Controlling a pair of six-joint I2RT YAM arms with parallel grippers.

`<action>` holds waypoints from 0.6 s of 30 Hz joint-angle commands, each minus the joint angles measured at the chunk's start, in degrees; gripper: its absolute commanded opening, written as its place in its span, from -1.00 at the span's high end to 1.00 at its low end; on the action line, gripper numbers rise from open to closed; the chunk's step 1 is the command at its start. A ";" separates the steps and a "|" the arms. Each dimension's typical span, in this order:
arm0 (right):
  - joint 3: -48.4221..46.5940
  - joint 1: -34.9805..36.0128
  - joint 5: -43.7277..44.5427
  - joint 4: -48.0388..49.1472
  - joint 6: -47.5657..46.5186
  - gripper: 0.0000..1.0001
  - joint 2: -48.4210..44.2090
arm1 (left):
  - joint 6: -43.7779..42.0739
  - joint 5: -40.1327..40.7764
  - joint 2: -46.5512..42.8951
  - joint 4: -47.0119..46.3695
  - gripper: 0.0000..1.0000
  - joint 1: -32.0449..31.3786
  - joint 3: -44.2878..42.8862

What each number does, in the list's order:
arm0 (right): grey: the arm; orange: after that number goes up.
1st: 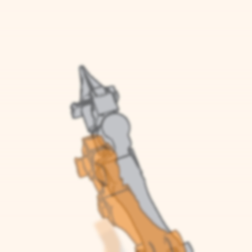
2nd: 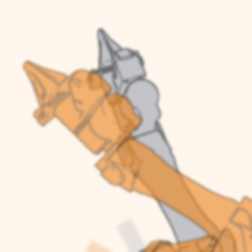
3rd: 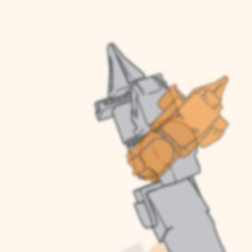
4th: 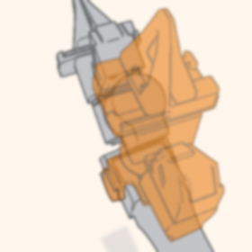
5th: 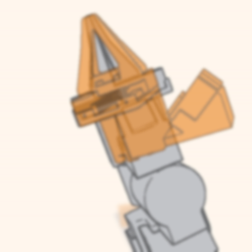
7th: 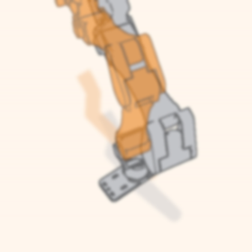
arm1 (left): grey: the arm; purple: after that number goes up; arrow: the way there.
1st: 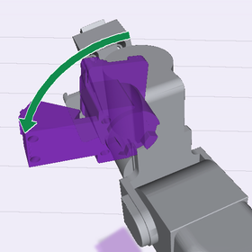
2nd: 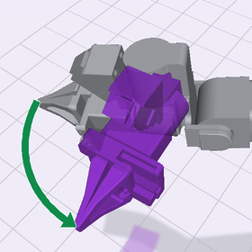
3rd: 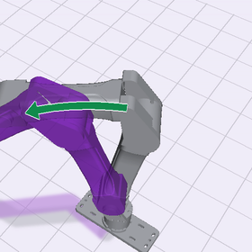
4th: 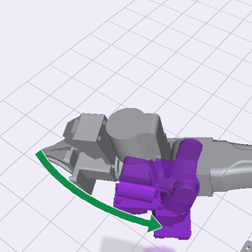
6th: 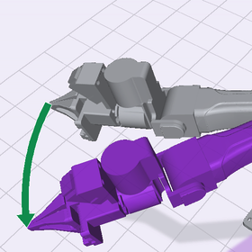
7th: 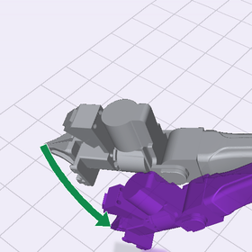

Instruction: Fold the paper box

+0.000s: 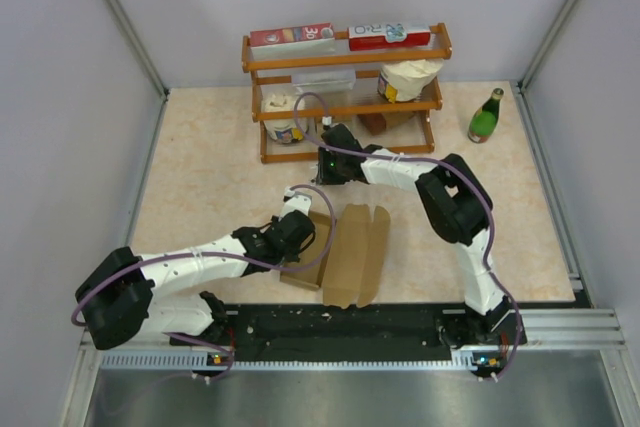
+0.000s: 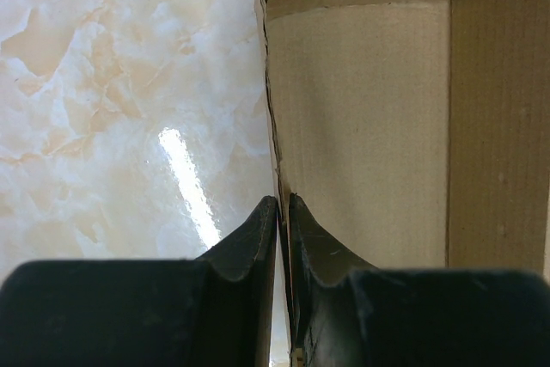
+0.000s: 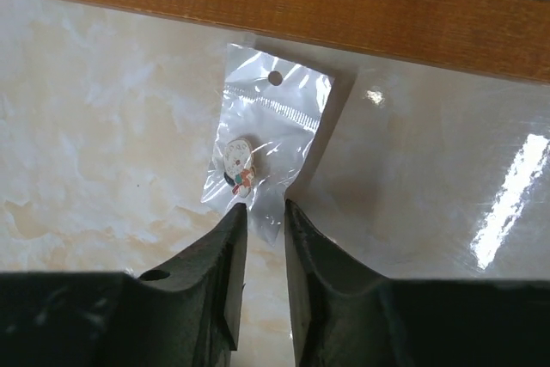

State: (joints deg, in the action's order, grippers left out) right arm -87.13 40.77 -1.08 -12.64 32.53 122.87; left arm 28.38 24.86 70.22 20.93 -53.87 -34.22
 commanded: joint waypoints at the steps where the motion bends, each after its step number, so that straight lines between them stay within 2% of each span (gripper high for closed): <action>1: -1.55 0.89 0.91 0.77 0.86 0.57 3.08 | 0.36 0.01 -1.57 -1.94 0.68 0.34 0.38; 5: 0.29 0.89 0.91 3.49 0.52 0.89 2.12 | 0.36 0.10 -1.57 -1.94 0.68 0.43 0.47; 7: 2.57 0.89 0.91 6.13 0.08 0.98 -0.07 | 0.36 0.01 -1.66 -1.94 0.68 0.52 0.55; 13: 11.10 0.89 3.10 14.21 -0.72 1.00 -9.12 | 0.27 -0.43 -1.48 -2.03 0.68 0.69 0.47; 18: 15.14 0.89 5.47 14.75 -2.47 1.00 -17.47 | 0.18 -0.87 -1.48 -2.21 0.68 0.78 0.38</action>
State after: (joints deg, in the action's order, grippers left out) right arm -73.14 40.88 1.32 -2.39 32.12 114.24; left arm 28.38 24.60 70.22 20.62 -53.32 -34.04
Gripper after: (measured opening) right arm 0.003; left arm 0.161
